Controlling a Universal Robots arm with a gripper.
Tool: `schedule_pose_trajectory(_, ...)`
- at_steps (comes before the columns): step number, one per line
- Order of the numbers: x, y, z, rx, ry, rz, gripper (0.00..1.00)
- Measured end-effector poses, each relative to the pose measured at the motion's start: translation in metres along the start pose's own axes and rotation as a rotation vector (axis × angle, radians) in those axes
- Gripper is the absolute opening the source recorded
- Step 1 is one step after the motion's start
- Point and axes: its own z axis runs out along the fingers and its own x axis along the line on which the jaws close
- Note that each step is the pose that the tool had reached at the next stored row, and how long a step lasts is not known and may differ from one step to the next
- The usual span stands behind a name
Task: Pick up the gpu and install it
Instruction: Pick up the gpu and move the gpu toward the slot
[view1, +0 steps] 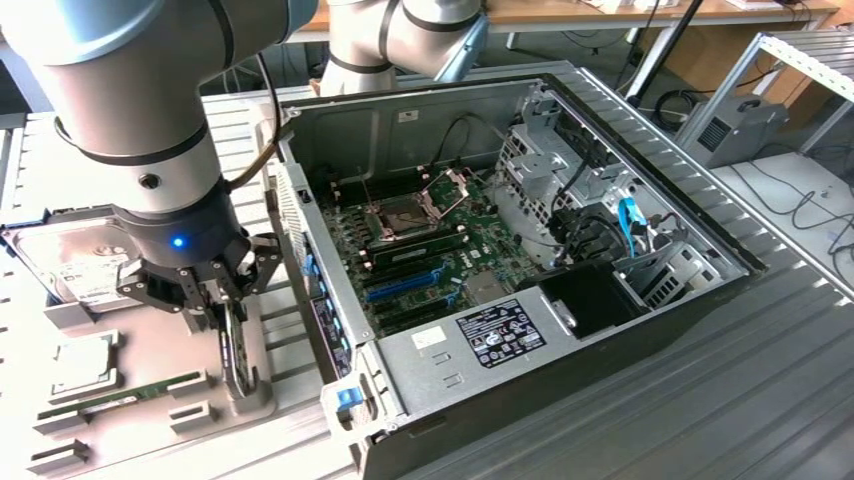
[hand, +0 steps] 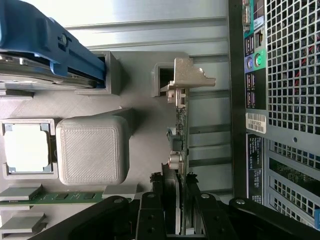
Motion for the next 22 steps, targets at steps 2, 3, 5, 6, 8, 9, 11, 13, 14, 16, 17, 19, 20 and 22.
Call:
schedule_pose_trajectory(2,0.0000,0.0000,0.0000,0.0000,0.0000,0.000,0.29)
schedule_pose_trajectory(3,0.0000,0.0000,0.0000,0.0000,-0.0001,0.000,0.29)
schedule_pose_trajectory(5,0.0000,0.0000,0.0000,0.0000,0.0000,0.000,0.29)
schedule_pose_trajectory(6,0.0000,0.0000,0.0000,0.0000,-0.0001,0.000,0.29)
schedule_pose_trajectory(8,0.0000,0.0000,-0.0002,-0.0002,-0.0002,0.000,0.29)
schedule_pose_trajectory(9,-0.0001,0.0000,-0.0007,-0.0004,-0.0004,0.000,0.29)
schedule_pose_trajectory(11,-0.0001,-0.0001,-0.0020,-0.0001,-0.0001,0.000,0.29)
schedule_pose_trajectory(13,-0.0001,-0.0001,-0.0029,-0.0001,-0.0002,0.000,0.29)
schedule_pose_trajectory(14,-0.0001,-0.0002,-0.0035,-0.0001,-0.0002,0.000,0.29)
schedule_pose_trajectory(16,-0.0002,-0.0002,-0.0041,-0.0001,-0.0002,0.000,0.29)
schedule_pose_trajectory(17,-0.0001,-0.0001,-0.0044,-0.0001,-0.0002,0.000,0.29)
schedule_pose_trajectory(19,-0.0002,-0.0001,-0.0047,-0.0001,-0.0001,0.000,0.29)
schedule_pose_trajectory(20,-0.0002,-0.0001,-0.0047,-0.0001,-0.0001,0.000,0.29)
schedule_pose_trajectory(22,-0.0002,-0.0001,-0.0050,-0.0001,-0.0001,0.000,0.29)
